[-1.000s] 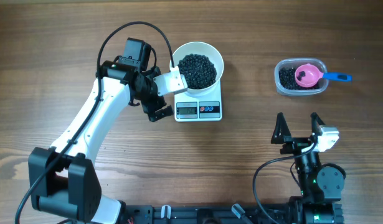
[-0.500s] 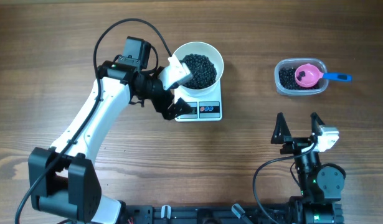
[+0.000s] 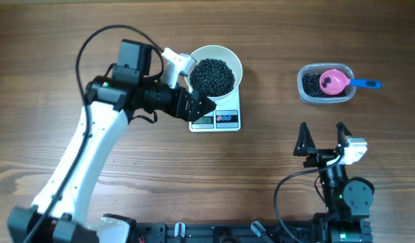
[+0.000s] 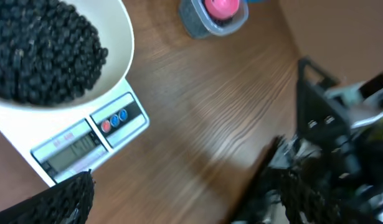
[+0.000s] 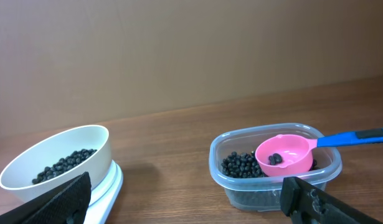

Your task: Scoop item into bowl and weigh 150g on scale

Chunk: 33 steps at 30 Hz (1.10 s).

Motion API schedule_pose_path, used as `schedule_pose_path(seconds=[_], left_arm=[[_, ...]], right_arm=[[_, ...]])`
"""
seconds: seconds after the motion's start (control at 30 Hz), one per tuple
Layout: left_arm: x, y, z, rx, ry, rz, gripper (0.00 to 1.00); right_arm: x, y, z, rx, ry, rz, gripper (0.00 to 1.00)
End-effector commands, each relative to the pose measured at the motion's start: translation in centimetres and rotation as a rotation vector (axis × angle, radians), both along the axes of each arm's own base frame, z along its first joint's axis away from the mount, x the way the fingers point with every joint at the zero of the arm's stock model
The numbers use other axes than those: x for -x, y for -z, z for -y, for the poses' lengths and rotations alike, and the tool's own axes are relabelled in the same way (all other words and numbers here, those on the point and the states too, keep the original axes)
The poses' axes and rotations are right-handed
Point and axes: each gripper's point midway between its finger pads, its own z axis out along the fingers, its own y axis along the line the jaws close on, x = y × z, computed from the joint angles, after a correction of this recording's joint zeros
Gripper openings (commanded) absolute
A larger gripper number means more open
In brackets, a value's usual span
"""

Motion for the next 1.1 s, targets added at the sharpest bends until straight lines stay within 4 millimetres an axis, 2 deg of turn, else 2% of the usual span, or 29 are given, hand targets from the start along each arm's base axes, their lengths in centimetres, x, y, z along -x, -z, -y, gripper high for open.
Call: schedule_pose_path(seconds=[0.0,0.1,0.17,0.23,0.3,0.33,0.37,0.47,0.67,0.87,1.07], left_arm=[[0.1,-2.4,-2.1,-0.028,-0.188,-0.012,1.0],[-0.8,-3.9,-5.3,-0.16,-0.33,0.142,1.0],[-1.3,-5.9,-7.2,-0.21,-0.42,0.259,1.0],[-1.5,-10.5,-9.4,-0.217,-0.544,0.457,1.0],[-1.1,-13.6,-10.3,-0.185,-0.599,0.571,1.0],[-0.2,-16.1,-10.6,-0.134,-0.624,0.666,1.0],[0.4,-16.6,-10.8,-0.113,-0.631,0.702,1.0],[1.1,-15.1,-10.9,-0.099,-0.636,0.722,1.0],[1.2,-11.7,-11.1,0.062,-0.734,0.731,1.0],[2.1,-10.8,-12.7,0.187,-0.806,0.9,1.0],[3.5,-9.5,-13.0,0.258,-0.814,1.01,1.0]], right_arm=[[0.1,-0.3,-0.1,-0.004,-0.005,0.012,1.0],[0.1,-0.3,-0.1,-0.003,-0.005,0.012,1.0],[0.1,-0.3,-0.1,-0.003,-0.005,0.012,1.0],[0.1,-0.3,-0.1,-0.003,-0.005,0.012,1.0],[0.1,-0.3,-0.1,-0.003,-0.005,0.012,1.0],[0.1,-0.3,-0.1,-0.003,-0.005,0.012,1.0],[0.1,-0.3,-0.1,-0.003,-0.005,0.012,1.0],[0.1,-0.3,-0.1,-0.004,-0.005,0.012,1.0],[0.1,-0.3,-0.1,-0.003,-0.005,0.012,1.0],[0.1,-0.3,-0.1,-0.003,-0.005,0.012,1.0],[0.1,-0.3,-0.1,-0.004,-0.005,0.012,1.0]])
